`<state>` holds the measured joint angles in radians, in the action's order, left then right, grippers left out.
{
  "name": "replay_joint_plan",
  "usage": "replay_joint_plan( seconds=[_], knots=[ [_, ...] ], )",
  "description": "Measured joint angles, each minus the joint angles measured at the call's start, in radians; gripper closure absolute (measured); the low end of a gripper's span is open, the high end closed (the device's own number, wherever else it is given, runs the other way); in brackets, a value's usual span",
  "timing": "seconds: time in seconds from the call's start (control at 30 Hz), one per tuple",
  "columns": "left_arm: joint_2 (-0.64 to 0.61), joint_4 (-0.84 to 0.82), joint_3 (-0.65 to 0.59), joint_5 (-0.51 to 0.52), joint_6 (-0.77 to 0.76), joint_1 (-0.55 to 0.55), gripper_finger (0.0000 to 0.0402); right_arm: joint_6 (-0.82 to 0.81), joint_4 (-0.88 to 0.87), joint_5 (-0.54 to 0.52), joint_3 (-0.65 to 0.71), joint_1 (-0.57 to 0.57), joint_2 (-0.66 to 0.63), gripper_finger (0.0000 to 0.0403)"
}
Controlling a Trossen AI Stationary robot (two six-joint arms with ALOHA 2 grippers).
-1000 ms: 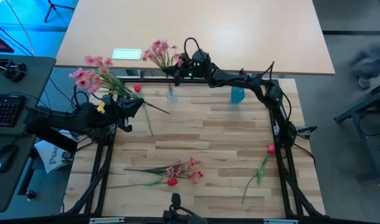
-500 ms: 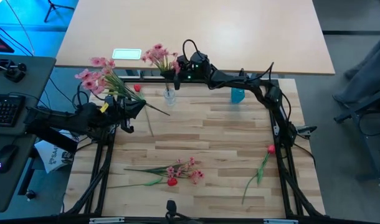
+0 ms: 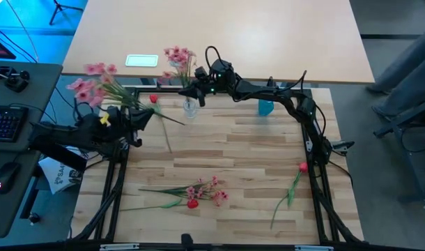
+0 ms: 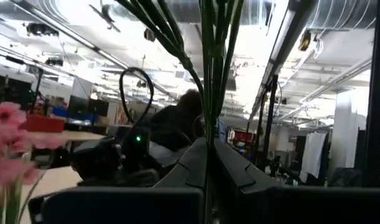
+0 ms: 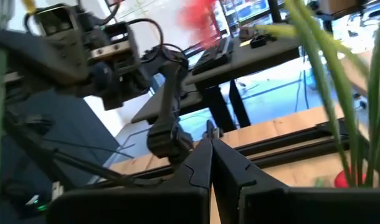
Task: Sort flowers into vase by color
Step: Put the top pink flower into the transparent vase
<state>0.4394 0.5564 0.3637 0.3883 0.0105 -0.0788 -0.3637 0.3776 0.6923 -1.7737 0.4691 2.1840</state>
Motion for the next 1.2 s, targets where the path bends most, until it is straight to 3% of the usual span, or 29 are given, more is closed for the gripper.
replay_joint_plan(
  seconds=[0.2,0.4,0.73,0.93,1.0,1.2],
  knots=[
    [-0.031,-0.101,0.0,0.043,-0.03,0.0,0.0401,0.006,-0.023,0.076,0.0,0.028,-0.028,0.0403],
    [0.0,-0.134,0.0,0.058,-0.043,0.0,0.0401,0.104,-0.19,0.132,0.0,0.049,-0.116,0.0403],
    [0.134,-0.189,0.043,0.123,-0.057,0.002,0.0401,0.462,-0.779,0.153,0.002,0.019,-0.294,0.0403],
    [0.282,-0.313,0.179,0.116,0.121,0.071,0.0401,0.573,-1.043,0.142,0.002,0.0,-0.372,0.0403],
    [0.308,-0.262,0.178,0.087,0.151,0.122,0.0401,0.574,-1.086,0.124,0.002,-0.005,-0.389,0.0403],
    [0.328,-0.088,0.103,-0.146,0.115,0.319,0.0401,0.593,-1.192,0.102,0.003,-0.033,-0.453,0.0403]
  ],
)
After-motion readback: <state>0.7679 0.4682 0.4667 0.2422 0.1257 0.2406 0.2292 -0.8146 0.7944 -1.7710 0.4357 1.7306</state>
